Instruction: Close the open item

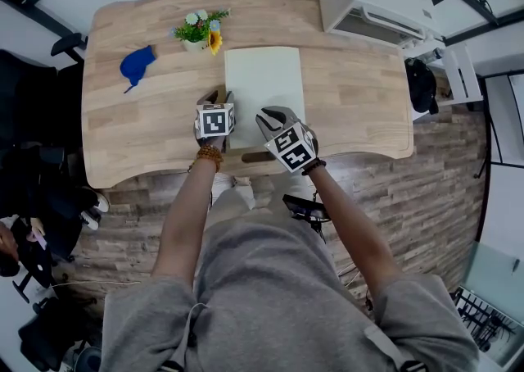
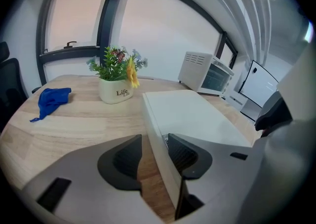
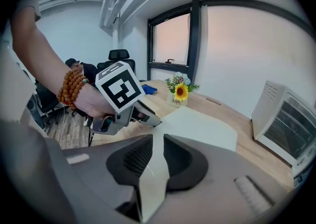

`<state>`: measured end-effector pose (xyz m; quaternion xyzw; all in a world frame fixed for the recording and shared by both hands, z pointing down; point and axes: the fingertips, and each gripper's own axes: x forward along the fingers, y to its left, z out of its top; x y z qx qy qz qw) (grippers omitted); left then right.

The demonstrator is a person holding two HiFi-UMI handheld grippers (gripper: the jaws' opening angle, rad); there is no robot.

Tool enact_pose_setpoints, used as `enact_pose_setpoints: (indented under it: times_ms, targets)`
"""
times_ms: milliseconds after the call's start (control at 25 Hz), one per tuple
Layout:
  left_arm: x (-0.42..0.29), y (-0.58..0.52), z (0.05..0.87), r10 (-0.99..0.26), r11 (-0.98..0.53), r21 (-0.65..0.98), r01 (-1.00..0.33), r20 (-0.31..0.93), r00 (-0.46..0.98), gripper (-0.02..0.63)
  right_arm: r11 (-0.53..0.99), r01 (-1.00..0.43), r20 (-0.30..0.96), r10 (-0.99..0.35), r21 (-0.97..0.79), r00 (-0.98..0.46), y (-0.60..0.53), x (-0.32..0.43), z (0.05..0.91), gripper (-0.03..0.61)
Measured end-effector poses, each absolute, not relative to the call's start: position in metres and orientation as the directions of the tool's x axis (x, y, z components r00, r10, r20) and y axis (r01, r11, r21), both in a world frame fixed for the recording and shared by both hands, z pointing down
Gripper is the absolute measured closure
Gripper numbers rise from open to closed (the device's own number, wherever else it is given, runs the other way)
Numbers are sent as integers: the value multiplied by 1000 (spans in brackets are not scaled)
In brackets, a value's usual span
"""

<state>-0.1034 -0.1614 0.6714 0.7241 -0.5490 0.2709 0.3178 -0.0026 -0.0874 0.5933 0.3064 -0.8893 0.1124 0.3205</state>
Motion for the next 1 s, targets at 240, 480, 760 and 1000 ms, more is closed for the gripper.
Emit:
enact_pose_setpoints:
  times_ms: [240,480,760,1000]
  targets:
    - [-101,-162,670,-631,-207,150,-967,735,249,442,786,-618,640,-473,-3,-605,-85,-1,594,500]
    - [-100,-161,662,-666,-211,171,-962,695,270,440,787,-617,635,-477,1,-607,-84,-1,593,500]
    - [-93,-167,661,-667,-200,199,-959,690,282,439,801,-586,651,-512,125,-560,-88,1,602,500]
    - [-95,-160,668,-635,-204,171,-964,726,263,437,816,-524,634,-543,244,-551,-123,-10,623,483]
